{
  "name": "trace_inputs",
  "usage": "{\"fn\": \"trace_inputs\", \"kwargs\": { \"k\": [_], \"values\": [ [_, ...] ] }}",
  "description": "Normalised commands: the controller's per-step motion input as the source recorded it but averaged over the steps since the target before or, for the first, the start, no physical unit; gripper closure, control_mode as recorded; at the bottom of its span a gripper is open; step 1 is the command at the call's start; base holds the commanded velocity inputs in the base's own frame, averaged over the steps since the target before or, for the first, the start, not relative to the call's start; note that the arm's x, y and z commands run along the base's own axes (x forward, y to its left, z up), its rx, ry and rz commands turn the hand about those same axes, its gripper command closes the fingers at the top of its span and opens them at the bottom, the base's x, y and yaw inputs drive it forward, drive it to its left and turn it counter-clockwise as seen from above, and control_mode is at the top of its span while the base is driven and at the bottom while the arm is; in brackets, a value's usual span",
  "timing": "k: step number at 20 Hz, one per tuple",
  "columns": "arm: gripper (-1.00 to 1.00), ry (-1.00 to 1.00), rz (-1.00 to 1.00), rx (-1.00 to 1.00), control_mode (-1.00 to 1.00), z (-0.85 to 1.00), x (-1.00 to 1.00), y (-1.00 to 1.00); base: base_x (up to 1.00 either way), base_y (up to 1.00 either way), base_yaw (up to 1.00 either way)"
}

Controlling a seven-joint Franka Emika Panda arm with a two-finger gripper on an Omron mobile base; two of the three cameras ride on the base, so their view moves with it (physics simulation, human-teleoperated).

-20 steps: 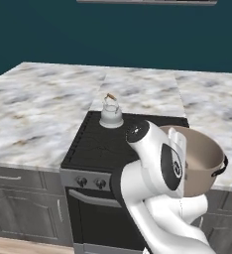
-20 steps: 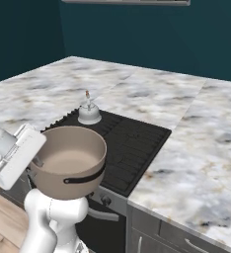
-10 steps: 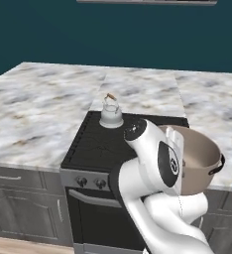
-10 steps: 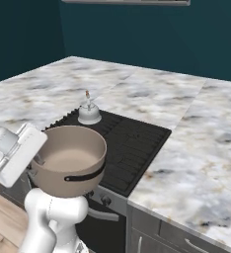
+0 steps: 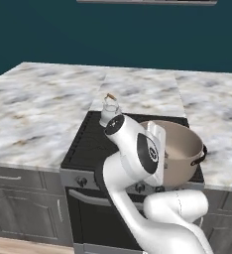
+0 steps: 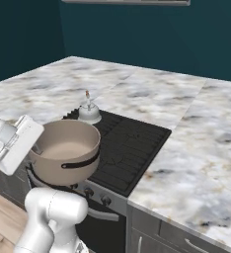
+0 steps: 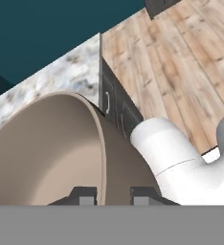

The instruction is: Pick the kettle from the cabinet and place it on a stove burner. Then pick the pot from the counter and place it on another stove burner. Finally, turn both burners on.

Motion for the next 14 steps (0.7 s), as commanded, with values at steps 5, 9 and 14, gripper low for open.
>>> {"fn": "trace_inputs", "kwargs": {
  "k": [5, 9, 14],
  "values": [
    [1.00, 0.00, 0.08, 0.00, -1.00, 0.00, 0.14, 0.27, 0.00, 0.00, 0.00],
    [1.00, -0.01, 0.05, 0.00, -1.00, 0.00, 0.31, 0.23, 0.00, 0.00, 0.00],
    [1.00, 0.00, 0.04, 0.00, -1.00, 0.00, 0.40, 0.17, 0.00, 0.00, 0.00]
  ]
}}
